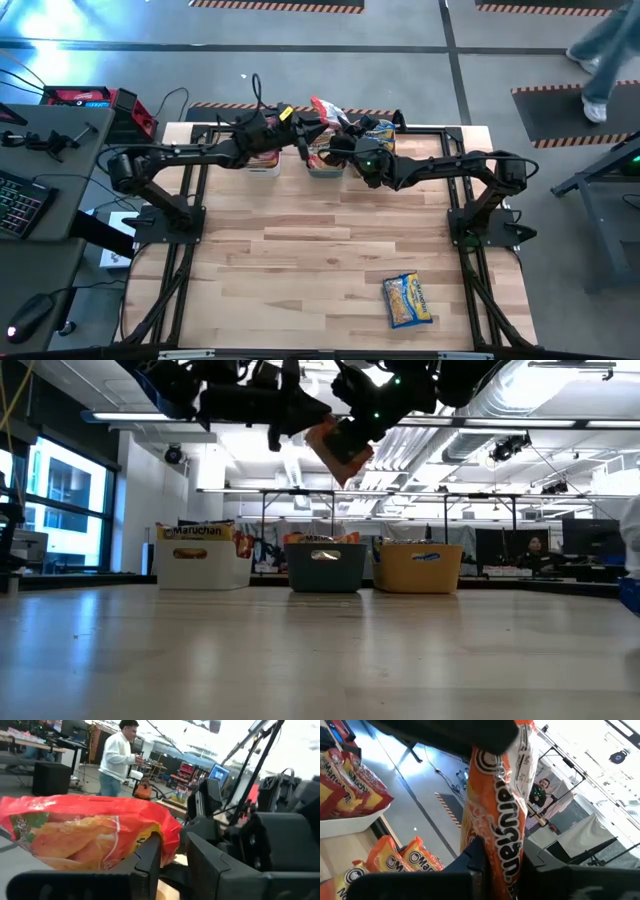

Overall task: Sort Maruchan noodles
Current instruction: Put the orange noodle pack into the blue bin

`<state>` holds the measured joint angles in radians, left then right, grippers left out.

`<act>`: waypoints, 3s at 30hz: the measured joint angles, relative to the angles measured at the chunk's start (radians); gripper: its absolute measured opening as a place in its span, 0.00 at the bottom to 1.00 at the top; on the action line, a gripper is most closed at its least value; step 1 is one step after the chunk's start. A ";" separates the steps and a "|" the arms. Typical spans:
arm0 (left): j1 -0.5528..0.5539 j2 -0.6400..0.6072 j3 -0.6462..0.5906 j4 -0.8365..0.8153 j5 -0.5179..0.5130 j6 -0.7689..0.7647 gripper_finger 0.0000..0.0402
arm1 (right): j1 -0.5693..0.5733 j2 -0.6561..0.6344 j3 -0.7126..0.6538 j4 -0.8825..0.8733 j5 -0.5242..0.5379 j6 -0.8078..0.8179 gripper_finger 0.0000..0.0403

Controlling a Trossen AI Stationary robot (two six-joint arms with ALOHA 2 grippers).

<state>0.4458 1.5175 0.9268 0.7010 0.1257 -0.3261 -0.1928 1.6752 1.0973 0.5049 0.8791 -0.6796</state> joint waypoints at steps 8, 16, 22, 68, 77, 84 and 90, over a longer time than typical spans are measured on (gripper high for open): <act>0.001 -0.087 0.001 -0.180 -0.001 0.182 0.27 | -0.016 -0.003 0.000 -0.028 0.003 -0.017 0.08; 0.038 -0.177 0.001 -0.461 -0.001 0.294 0.21 | -0.049 -0.111 -0.001 -0.316 -0.068 0.022 0.08; 0.135 -0.142 0.001 -0.645 0.095 0.290 0.07 | -0.114 -0.271 0.000 -0.612 -0.363 0.142 0.08; 0.229 0.390 0.428 -1.126 0.075 0.233 0.45 | -0.253 -0.366 0.000 -0.889 -0.764 0.155 0.08; 0.230 0.401 0.428 -1.141 0.149 0.234 0.39 | -0.253 -0.366 0.000 -0.890 -0.773 0.156 0.08; 0.235 0.422 0.428 -1.133 0.145 0.261 0.34 | -0.253 -0.366 0.000 -0.890 -0.779 0.156 0.08; 0.251 0.414 0.429 -1.098 0.143 0.268 0.21 | -0.253 -0.366 0.000 -0.899 -0.779 0.156 0.08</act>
<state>0.6967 1.9320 1.3556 -0.3965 0.2688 -0.0578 -0.4454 1.3090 1.0973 -0.3940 0.1005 -0.5240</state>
